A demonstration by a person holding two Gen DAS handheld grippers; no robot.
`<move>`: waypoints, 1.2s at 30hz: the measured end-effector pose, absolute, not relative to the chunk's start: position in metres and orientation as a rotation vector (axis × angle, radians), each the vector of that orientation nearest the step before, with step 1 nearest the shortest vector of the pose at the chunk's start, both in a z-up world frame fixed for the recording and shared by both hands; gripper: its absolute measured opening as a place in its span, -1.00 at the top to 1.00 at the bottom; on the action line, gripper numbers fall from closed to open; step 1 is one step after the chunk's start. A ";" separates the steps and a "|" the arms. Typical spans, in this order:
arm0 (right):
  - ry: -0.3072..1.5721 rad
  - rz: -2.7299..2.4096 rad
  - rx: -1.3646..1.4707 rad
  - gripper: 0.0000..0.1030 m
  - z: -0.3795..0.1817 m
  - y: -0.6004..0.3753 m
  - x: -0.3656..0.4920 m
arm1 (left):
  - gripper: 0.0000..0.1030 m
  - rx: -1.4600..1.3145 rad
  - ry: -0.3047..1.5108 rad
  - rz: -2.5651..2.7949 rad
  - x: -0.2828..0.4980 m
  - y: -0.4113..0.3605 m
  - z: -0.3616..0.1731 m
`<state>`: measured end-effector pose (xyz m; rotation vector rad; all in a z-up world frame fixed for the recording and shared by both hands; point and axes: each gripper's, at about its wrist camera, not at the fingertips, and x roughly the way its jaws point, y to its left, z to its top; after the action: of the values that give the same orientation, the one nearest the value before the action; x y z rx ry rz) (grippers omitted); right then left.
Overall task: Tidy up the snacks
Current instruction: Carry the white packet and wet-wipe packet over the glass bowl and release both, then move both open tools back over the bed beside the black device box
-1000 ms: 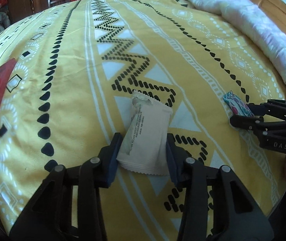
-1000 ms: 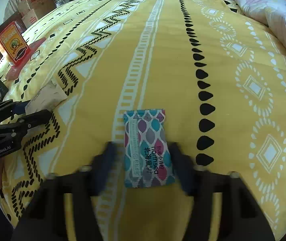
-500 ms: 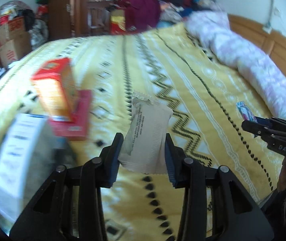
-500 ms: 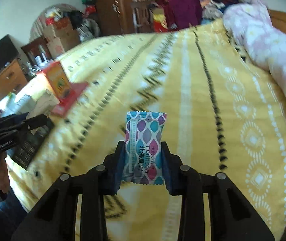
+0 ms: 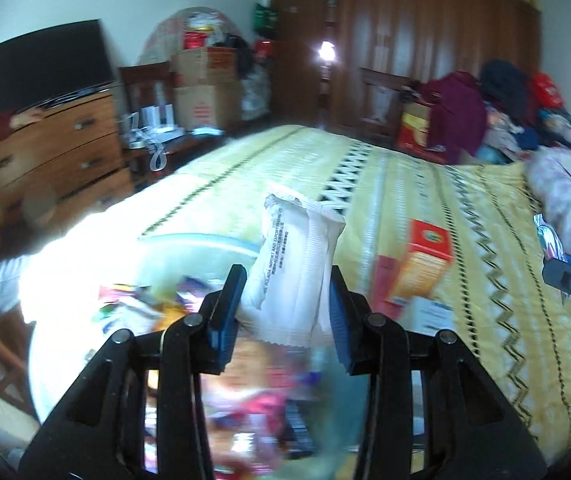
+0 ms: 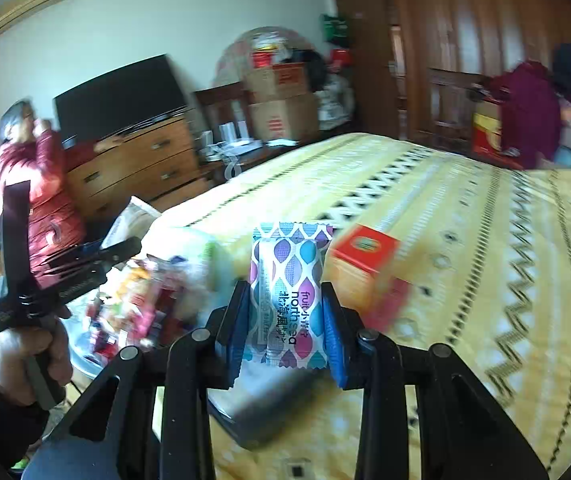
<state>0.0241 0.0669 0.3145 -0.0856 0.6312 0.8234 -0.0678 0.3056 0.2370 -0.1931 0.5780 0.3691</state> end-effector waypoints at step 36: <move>0.582 0.798 -0.522 -0.72 0.304 0.296 -0.044 | -0.46 -0.355 0.647 0.470 -0.113 0.412 0.207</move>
<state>-0.0442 0.2955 0.3038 -0.5222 0.5818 0.7982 -0.1128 0.4122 0.2072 -0.3546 0.6473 0.4701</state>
